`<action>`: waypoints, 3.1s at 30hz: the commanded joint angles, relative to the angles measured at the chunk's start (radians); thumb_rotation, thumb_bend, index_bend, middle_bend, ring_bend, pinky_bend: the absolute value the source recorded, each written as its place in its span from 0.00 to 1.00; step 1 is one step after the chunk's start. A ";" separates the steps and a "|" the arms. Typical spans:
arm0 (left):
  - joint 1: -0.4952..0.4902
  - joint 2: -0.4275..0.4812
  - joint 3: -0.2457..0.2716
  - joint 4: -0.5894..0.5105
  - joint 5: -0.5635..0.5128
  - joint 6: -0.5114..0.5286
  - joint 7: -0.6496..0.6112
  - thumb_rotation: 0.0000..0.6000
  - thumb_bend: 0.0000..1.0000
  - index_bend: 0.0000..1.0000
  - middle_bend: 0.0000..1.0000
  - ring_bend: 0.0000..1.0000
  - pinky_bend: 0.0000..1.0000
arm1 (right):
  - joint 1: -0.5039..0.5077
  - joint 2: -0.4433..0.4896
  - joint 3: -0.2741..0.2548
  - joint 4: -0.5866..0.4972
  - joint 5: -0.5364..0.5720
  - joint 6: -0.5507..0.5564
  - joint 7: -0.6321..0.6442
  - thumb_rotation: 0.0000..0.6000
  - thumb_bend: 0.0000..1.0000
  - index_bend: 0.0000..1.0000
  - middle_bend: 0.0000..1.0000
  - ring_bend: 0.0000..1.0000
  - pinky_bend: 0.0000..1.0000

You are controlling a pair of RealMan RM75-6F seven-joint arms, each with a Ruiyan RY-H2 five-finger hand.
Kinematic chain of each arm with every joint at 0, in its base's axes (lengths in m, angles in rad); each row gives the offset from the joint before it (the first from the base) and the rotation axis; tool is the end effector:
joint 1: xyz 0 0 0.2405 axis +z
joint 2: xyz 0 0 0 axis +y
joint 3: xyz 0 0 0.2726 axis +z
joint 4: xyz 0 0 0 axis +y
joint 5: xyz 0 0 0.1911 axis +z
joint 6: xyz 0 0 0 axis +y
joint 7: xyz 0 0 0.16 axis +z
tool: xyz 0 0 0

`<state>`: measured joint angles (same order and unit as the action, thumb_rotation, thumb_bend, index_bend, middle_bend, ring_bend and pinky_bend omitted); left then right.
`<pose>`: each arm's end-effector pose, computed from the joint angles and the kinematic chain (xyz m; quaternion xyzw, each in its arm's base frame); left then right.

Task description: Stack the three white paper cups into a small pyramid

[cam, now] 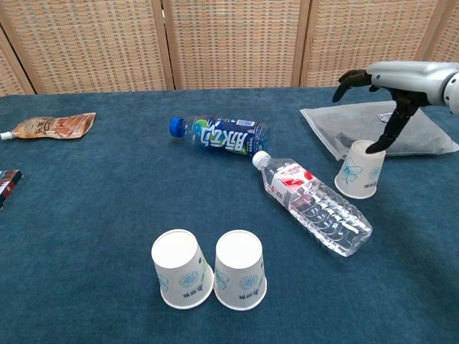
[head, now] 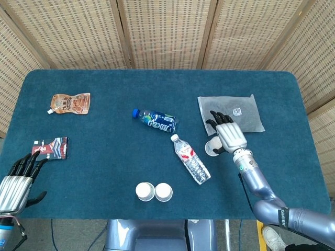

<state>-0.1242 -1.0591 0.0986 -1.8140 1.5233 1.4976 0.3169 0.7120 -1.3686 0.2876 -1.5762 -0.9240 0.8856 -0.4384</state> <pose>-0.2864 0.1759 0.1676 -0.6692 -0.3517 -0.3102 0.5764 -0.1786 -0.3890 0.0624 0.7076 -0.4066 0.3371 0.4694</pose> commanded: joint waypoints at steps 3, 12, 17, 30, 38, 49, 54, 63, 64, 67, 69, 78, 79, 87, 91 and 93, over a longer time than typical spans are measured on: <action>-0.003 -0.002 -0.008 0.006 -0.009 -0.026 -0.005 1.00 0.23 0.13 0.00 0.00 0.10 | 0.016 -0.013 -0.023 0.029 0.034 0.000 -0.007 1.00 0.19 0.22 0.00 0.00 0.16; 0.000 -0.003 -0.018 0.003 -0.001 -0.043 -0.010 1.00 0.22 0.13 0.00 0.00 0.10 | 0.034 -0.002 -0.045 0.020 0.072 0.007 -0.018 1.00 0.20 0.26 0.00 0.00 0.16; 0.002 -0.001 -0.020 0.000 0.004 -0.048 -0.012 1.00 0.23 0.13 0.00 0.00 0.10 | 0.046 -0.009 -0.059 0.036 0.105 -0.003 -0.026 1.00 0.20 0.27 0.00 0.00 0.16; 0.007 -0.005 -0.033 0.000 0.005 -0.056 -0.004 1.00 0.22 0.13 0.00 0.00 0.10 | 0.070 -0.051 -0.089 0.128 0.157 -0.045 -0.005 1.00 0.20 0.34 0.00 0.00 0.17; 0.009 -0.010 -0.038 0.003 0.009 -0.063 -0.002 1.00 0.23 0.14 0.00 0.00 0.10 | 0.068 -0.080 -0.098 0.181 0.124 -0.041 0.042 1.00 0.20 0.49 0.00 0.00 0.18; 0.012 -0.009 -0.043 0.002 0.014 -0.068 -0.003 1.00 0.23 0.14 0.00 0.00 0.10 | 0.060 -0.031 -0.095 0.115 0.062 -0.013 0.068 1.00 0.20 0.52 0.02 0.00 0.18; 0.014 -0.009 -0.044 0.000 0.022 -0.067 0.001 1.00 0.23 0.14 0.00 0.00 0.10 | 0.068 0.025 -0.085 0.040 0.029 -0.001 0.061 1.00 0.20 0.52 0.02 0.00 0.18; 0.021 -0.010 -0.046 -0.004 0.033 -0.056 0.016 1.00 0.23 0.14 0.00 0.00 0.10 | 0.110 0.090 -0.046 -0.095 0.011 0.014 0.031 1.00 0.20 0.52 0.02 0.00 0.18; 0.022 -0.010 -0.047 -0.004 0.034 -0.055 0.017 1.00 0.23 0.14 0.00 0.00 0.10 | 0.115 0.094 -0.043 -0.107 0.012 0.014 0.029 1.00 0.20 0.52 0.02 0.00 0.18; 0.025 -0.010 -0.046 -0.006 0.039 -0.050 0.020 1.00 0.23 0.14 0.00 0.00 0.10 | 0.130 0.100 -0.037 -0.136 0.012 0.016 0.016 1.00 0.20 0.52 0.02 0.00 0.18; 0.027 -0.009 -0.047 -0.008 0.043 -0.047 0.021 1.00 0.23 0.14 0.00 0.00 0.10 | 0.142 0.103 -0.034 -0.163 0.012 0.017 0.008 1.00 0.20 0.52 0.02 0.00 0.18; 0.035 -0.003 -0.044 -0.008 0.057 -0.038 0.012 1.00 0.23 0.14 0.00 0.00 0.09 | 0.175 0.132 -0.047 -0.315 -0.031 -0.022 0.017 1.00 0.20 0.52 0.03 0.00 0.18; 0.036 -0.003 -0.045 -0.008 0.059 -0.037 0.011 1.00 0.23 0.14 0.00 0.00 0.10 | 0.178 0.135 -0.049 -0.329 -0.039 -0.028 0.020 1.00 0.20 0.52 0.03 0.00 0.18; 0.038 0.000 -0.044 -0.008 0.067 -0.038 0.004 1.00 0.23 0.14 0.00 0.00 0.10 | 0.203 0.138 -0.064 -0.406 -0.075 -0.040 0.032 1.00 0.20 0.53 0.04 0.00 0.18; 0.039 0.000 -0.045 -0.007 0.069 -0.038 0.003 1.00 0.22 0.14 0.00 0.00 0.10 | 0.216 0.133 -0.072 -0.417 -0.071 -0.043 0.030 1.00 0.20 0.53 0.04 0.00 0.18; 0.039 0.000 -0.045 -0.008 0.071 -0.039 0.002 1.00 0.23 0.14 0.00 0.00 0.10 | 0.221 0.130 -0.078 -0.424 -0.064 -0.045 0.029 1.00 0.20 0.53 0.04 0.00 0.18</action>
<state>-0.0854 -1.0591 0.0534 -1.8215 1.5940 1.4589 0.3188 0.9321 -1.2382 0.2115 -1.9984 -0.9891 0.8415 -0.4088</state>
